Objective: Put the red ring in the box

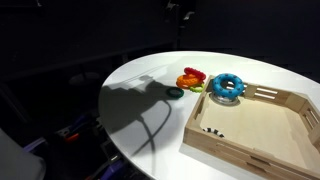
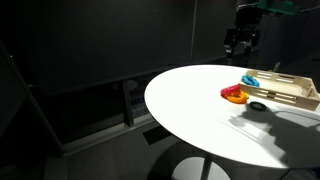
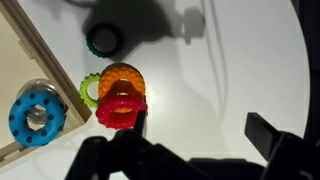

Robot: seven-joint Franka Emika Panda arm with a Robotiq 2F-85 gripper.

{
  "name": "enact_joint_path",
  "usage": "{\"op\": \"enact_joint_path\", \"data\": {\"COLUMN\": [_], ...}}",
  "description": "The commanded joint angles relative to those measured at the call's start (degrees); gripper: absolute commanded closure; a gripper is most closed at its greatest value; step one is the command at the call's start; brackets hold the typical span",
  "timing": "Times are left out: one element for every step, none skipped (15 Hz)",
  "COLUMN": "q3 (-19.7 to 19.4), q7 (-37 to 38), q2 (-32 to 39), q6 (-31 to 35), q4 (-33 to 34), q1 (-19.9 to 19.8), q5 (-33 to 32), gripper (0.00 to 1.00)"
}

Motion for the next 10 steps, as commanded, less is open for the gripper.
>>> {"op": "enact_joint_path", "data": {"q3": [-0.71,-0.44,-0.58,-0.64,-0.64,-0.64,-0.63,-0.61,-0.65,-0.66], "q7": [-1.96,-0.98,-1.06,-1.07,-1.08,-1.08,-1.08,-0.89,-1.11,-1.85], "q2": [1.05,0.35,0.41,0.41,0.41,0.41,0.41,0.56,0.81,0.95], "q6": [-1.51,-0.22,-0.22,-0.22,-0.22,-0.22,-0.22,-0.17,0.77,1.59], "q4": [2.64,0.55,0.75,0.85,0.90,0.91,0.92,1.04,1.08,0.96], "q1": [-0.75,-0.49,-0.62,-0.65,-0.65,-0.64,-0.64,-0.59,-0.66,-0.76], "q5": [-2.59,-1.40,-1.71,-1.85,-1.87,-1.87,-1.87,-1.97,-1.82,-1.60], "gripper": [0.00,0.00,0.00,0.00,0.00,0.00,0.00,0.00,0.00,0.00]}}
